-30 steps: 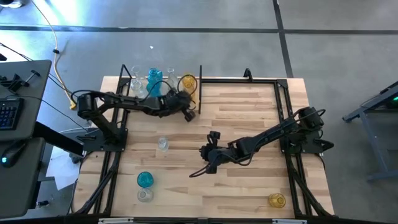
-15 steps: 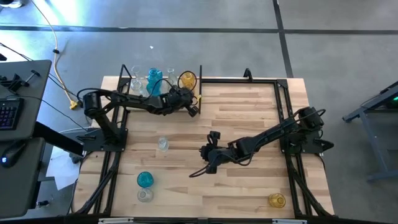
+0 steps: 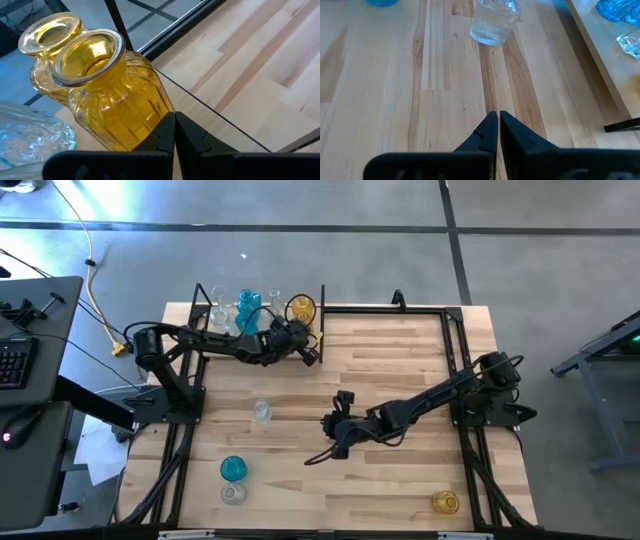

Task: Sort vases onto shelf
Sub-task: Put the yellow vase on the shelf aligned with the other yellow vase

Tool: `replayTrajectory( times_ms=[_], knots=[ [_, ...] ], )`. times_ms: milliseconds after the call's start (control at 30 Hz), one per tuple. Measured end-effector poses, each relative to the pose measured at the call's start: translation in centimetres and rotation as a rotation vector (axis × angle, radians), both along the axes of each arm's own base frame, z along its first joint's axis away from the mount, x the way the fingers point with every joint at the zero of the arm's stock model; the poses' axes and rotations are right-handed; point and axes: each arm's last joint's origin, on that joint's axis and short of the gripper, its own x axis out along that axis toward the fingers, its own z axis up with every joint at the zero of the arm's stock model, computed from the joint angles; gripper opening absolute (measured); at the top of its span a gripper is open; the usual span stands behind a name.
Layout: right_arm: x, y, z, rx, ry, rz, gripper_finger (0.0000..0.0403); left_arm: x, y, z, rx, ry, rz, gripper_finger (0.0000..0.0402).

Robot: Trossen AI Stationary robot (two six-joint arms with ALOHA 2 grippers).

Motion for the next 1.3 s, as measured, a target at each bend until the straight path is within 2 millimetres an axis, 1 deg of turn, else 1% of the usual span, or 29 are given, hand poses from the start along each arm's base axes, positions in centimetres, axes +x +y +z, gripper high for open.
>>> replayTrajectory(
  times_ms=[567,667,833,967,1100,1167,1300],
  knots=[
    [0.0,0.0,0.0,0.0,0.0,0.0,0.0002,-0.1,0.0,0.2,0.026,0.011,0.022,0.0],
    [0.0,0.0,0.0,-0.001,0.002,0.001,0.0002,0.0,-1.0,1.1,0.046,-0.002,-0.009,0.0],
    [-0.6,0.6,0.4,-0.005,0.013,0.022,0.0002,-0.1,-3.7,3.0,0.06,-0.024,-0.089,0.0],
    [-2.1,1.4,2.0,0.012,0.017,0.029,0.0002,-0.4,-6.3,3.9,0.067,-0.06,-0.163,0.0],
    [-4.5,2.7,3.4,0.065,0.058,0.014,0.0002,-1.1,-8.8,3.8,0.068,-0.133,-0.239,0.0],
    [-6.0,3.6,4.0,0.119,0.103,-0.004,0.0002,-1.6,-9.8,3.7,0.067,-0.187,-0.28,0.0],
    [-8.7,5.7,5.5,0.243,0.239,-0.076,0.0002,-2.9,-11.1,3.8,0.069,-0.26,-0.345,0.0]
  ],
)
